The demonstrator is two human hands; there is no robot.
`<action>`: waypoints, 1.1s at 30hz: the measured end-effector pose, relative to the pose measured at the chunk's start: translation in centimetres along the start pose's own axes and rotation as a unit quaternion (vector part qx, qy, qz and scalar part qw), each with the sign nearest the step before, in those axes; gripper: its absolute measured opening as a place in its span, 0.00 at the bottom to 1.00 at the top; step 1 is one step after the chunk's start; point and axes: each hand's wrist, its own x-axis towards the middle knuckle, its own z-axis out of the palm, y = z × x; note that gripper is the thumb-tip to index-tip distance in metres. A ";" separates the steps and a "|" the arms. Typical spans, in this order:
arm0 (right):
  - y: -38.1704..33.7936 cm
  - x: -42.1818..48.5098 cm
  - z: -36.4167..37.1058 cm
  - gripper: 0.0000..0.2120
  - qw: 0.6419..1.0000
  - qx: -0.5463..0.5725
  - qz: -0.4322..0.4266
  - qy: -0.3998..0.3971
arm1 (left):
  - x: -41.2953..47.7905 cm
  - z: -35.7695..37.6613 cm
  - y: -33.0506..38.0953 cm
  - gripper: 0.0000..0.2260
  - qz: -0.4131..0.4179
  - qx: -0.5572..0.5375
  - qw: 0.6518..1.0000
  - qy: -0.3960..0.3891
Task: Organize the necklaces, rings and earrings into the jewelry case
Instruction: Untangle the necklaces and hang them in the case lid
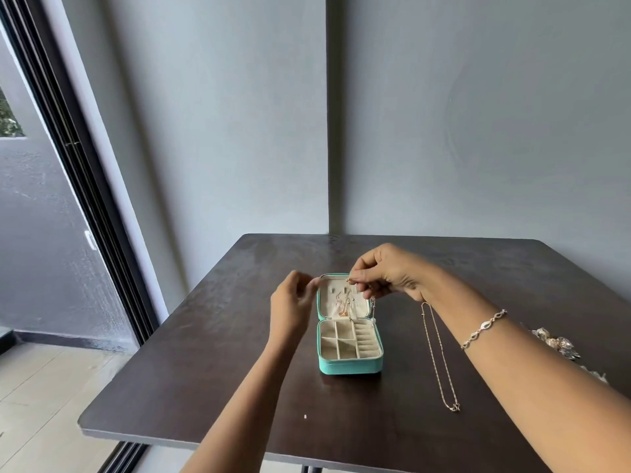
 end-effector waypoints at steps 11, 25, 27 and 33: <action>0.5 3.9 0.3 0.08 0.998 0.042 -0.056 -0.002 | 2.4 3.3 -4.2 0.05 -0.292 -0.323 0.899 -0.044; 2.8 7.4 1.8 0.09 0.991 0.051 -0.109 0.057 | 3.0 3.4 -7.0 0.15 -0.235 -0.434 0.859 -0.135; 3.4 7.7 2.0 0.10 0.990 0.050 -0.114 0.061 | 3.0 3.4 -6.8 0.14 -0.224 -0.440 0.856 -0.153; 4.3 8.1 2.3 0.11 0.986 0.033 -0.130 0.096 | 3.3 3.5 -6.6 0.10 -0.212 -0.447 0.851 -0.175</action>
